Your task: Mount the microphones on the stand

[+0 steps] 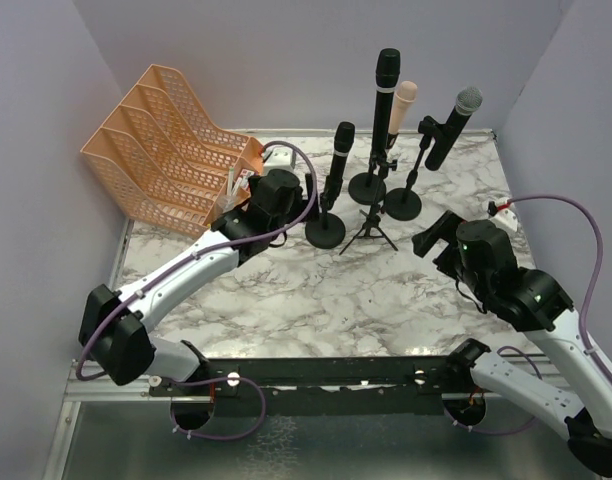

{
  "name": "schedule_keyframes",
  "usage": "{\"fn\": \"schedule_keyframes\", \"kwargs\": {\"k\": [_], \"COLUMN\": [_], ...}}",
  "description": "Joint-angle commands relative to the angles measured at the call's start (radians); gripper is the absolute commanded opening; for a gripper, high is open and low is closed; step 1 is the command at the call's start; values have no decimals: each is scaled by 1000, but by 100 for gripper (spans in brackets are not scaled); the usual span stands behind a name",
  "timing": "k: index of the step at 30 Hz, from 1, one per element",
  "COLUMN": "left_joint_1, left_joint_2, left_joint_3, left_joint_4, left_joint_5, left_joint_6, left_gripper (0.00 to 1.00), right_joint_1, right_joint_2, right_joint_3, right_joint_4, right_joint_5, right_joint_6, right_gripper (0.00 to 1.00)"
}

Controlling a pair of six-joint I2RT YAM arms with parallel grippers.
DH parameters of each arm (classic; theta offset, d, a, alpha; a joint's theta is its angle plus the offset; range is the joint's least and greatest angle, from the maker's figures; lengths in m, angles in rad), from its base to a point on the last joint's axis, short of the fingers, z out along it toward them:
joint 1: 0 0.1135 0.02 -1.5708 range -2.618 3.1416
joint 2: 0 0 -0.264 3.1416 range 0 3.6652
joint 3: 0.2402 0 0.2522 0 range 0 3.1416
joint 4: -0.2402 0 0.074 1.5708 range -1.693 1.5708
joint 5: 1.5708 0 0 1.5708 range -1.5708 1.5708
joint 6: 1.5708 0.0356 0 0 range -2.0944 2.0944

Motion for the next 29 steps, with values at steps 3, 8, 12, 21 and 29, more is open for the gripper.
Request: {"fn": "schedule_keyframes", "kwargs": {"k": [3,8,12,21,29], "left_joint_1": [1,2,2,2,2], "left_joint_2": [-266,-532,-684,-793,-792], "left_joint_3": [-79,-88,-18,144,148], "left_joint_4": [-305,-334,-400,-526,-538], "left_joint_5": [-48,-60,-138,-245,-262], "left_joint_6": [-59,-45,-27,22,33], "left_gripper": [99,99,99,99,99], "right_joint_1": [4,3,4,3,3], "right_joint_2": [6,11,17,-45,-72], "right_joint_3": [105,182,261,436,431], "right_joint_4": [-329,-450,-527,-501,-444], "right_joint_5": [100,136,164,201,213], "right_joint_6": [127,95,81,-54,-116], "right_gripper": [100,100,99,98,100]}}
